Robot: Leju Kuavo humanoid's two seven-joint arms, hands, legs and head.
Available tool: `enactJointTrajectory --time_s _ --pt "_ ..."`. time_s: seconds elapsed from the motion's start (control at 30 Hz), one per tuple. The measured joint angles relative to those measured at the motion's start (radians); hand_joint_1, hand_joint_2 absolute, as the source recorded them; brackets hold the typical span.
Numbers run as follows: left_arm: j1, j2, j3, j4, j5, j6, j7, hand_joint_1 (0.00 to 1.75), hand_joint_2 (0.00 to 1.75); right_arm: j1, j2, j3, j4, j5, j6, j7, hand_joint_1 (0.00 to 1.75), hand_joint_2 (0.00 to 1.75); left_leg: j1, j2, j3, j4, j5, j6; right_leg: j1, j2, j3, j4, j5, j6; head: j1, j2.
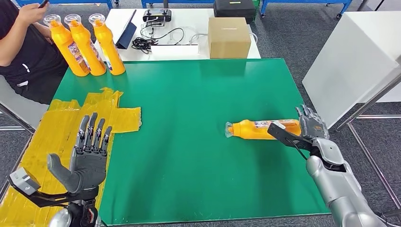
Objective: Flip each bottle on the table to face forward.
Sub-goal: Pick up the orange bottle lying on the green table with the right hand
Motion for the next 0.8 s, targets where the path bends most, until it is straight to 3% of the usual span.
enactJointTrajectory --time_s 0.33,0.47,0.77,0.8 --pt "-0.010 0.008 -0.009 0.010 0.004 0.003 -0.003 0.00 0.00 -0.031 0.008 0.019 0.092 -0.030 -0.005 -0.011 0.00 0.00 0.000 -0.001 -0.003 0.000 0.000 0.000 0.000 -0.001 -0.002 0.000 -0.001 0.000 0.000 0.000" --pt "-0.010 0.010 -0.009 0.011 0.005 0.003 -0.006 0.00 0.00 -0.031 0.008 0.024 0.094 -0.035 -0.007 -0.016 0.00 1.75 0.000 -0.001 -0.003 0.000 0.000 0.000 0.000 -0.001 -0.002 0.000 -0.001 0.000 0.000 0.000" --pt "-0.019 0.015 -0.010 0.015 0.014 0.003 -0.006 0.00 0.00 -0.039 0.007 0.050 0.102 -0.040 0.021 -0.055 0.00 1.75 0.000 -0.001 -0.003 0.000 0.000 0.000 0.000 -0.001 -0.002 0.000 0.000 0.000 0.000 0.000" --pt "-0.020 0.016 -0.011 0.015 0.015 0.003 -0.006 0.00 0.44 -0.041 0.006 0.057 0.104 -0.040 0.029 -0.060 0.00 1.75 0.000 -0.001 -0.003 0.000 0.000 0.000 0.000 -0.001 -0.002 0.000 0.000 0.000 0.000 0.000"
